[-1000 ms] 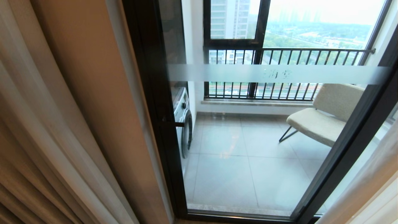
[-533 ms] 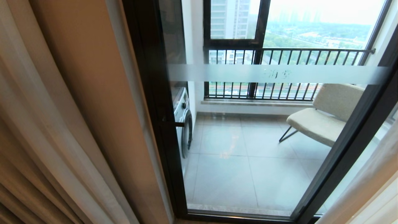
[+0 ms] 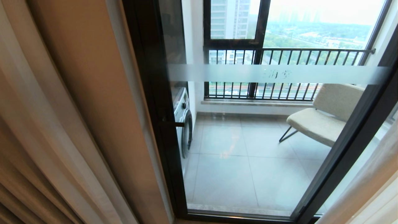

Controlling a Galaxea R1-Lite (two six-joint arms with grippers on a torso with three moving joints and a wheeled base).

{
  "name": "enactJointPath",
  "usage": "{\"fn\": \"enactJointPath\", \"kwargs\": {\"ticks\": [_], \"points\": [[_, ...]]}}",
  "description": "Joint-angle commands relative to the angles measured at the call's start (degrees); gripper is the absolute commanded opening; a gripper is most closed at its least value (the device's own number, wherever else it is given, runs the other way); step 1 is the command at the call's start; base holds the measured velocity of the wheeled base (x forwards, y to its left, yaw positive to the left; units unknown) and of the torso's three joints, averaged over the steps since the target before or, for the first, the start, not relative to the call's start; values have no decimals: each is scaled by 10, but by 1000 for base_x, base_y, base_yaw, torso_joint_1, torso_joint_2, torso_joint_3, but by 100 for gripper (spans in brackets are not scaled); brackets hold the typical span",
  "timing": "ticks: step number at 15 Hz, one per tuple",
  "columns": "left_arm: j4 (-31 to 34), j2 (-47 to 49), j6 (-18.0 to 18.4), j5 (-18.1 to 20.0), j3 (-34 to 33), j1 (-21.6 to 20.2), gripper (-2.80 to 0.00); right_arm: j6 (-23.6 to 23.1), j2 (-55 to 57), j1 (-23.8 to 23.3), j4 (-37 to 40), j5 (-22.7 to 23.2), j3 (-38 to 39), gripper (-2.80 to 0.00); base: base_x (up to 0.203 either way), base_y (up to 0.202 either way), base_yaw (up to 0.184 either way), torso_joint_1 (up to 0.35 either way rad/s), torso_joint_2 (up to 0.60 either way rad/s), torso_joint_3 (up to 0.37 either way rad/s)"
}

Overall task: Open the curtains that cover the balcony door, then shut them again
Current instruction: Pull the inner curtains open on both sides

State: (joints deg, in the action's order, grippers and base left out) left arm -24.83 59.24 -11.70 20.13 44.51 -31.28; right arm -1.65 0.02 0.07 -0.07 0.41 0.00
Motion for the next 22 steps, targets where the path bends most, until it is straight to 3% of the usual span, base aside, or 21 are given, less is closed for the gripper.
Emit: {"fn": "enactJointPath", "kwargs": {"ticks": [1, 7, 11, 12, 14, 16, 18, 22], "points": [[-2, -28, -1, 3, -28, 3, -280, 0, 0, 0, 0, 0, 0, -280, 0, 0, 0, 0, 0, 0], [1, -86, 2, 20, -96, 29, -280, 0, 0, 0, 0, 0, 0, -280, 0, 0, 0, 0, 0, 0], [81, -127, 25, 3, -119, 175, -280, 0, 0, 0, 0, 0, 0, -280, 0, 0, 0, 0, 0, 0], [120, -142, 40, -15, -127, 214, -280, 0, 0, 1, 0, 0, 0, -280, 0, 0, 0, 0, 0, 0], [203, -191, 69, -89, -151, 270, -280, 0, 0, 0, 0, 0, 0, -280, 0, 0, 0, 0, 0, 0], [223, -229, 103, -131, -206, 288, -280, 0, 0, 0, 0, 0, 0, -280, 0, 0, 0, 0, 0, 0], [224, -270, 132, -142, -261, 292, -280, 0, 0, 0, 0, 0, 0, -280, 0, 0, 0, 0, 0, 0], [223, -385, 139, -149, -375, 300, -280, 0, 0, 0, 0, 0, 0, -280, 0, 0, 0, 0, 0, 0]]}}
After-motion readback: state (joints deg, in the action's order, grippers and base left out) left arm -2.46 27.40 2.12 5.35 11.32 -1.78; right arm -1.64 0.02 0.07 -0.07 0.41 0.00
